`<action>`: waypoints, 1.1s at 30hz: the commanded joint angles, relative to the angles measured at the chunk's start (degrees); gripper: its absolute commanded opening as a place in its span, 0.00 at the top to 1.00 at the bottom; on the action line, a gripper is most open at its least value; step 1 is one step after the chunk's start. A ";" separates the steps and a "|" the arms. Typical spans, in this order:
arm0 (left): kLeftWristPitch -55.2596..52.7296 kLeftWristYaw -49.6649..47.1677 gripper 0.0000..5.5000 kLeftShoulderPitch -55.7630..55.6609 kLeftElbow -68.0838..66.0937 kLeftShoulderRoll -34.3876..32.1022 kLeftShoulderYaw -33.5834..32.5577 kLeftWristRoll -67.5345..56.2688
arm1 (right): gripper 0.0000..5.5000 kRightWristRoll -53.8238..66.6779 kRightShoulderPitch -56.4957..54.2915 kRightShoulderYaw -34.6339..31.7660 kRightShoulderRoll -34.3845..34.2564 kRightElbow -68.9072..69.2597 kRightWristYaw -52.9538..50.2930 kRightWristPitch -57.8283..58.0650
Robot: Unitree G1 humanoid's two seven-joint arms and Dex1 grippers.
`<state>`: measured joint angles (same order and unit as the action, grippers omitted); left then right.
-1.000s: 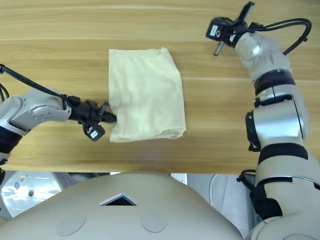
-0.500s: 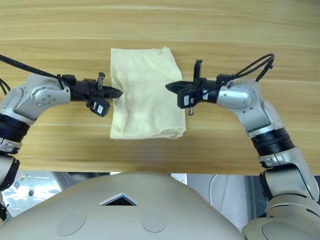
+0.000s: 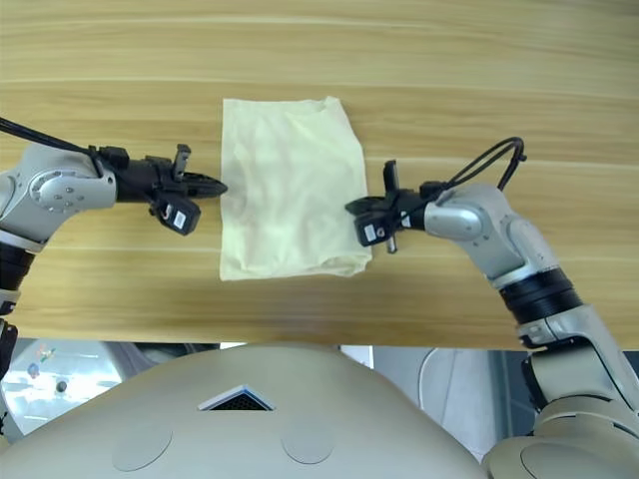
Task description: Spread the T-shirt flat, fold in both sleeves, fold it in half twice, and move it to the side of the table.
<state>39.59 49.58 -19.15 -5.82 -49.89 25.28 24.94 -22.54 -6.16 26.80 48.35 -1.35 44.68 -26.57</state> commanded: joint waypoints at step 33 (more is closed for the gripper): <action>-5.07 5.80 0.79 3.25 3.38 -1.90 -4.02 -13.62 | 0.91 13.88 11.92 -12.92 4.34 14.36 0.13 4.56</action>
<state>35.34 53.84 -15.63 -3.65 -51.18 22.31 14.55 -11.25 6.12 16.12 52.82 11.60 44.80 -21.58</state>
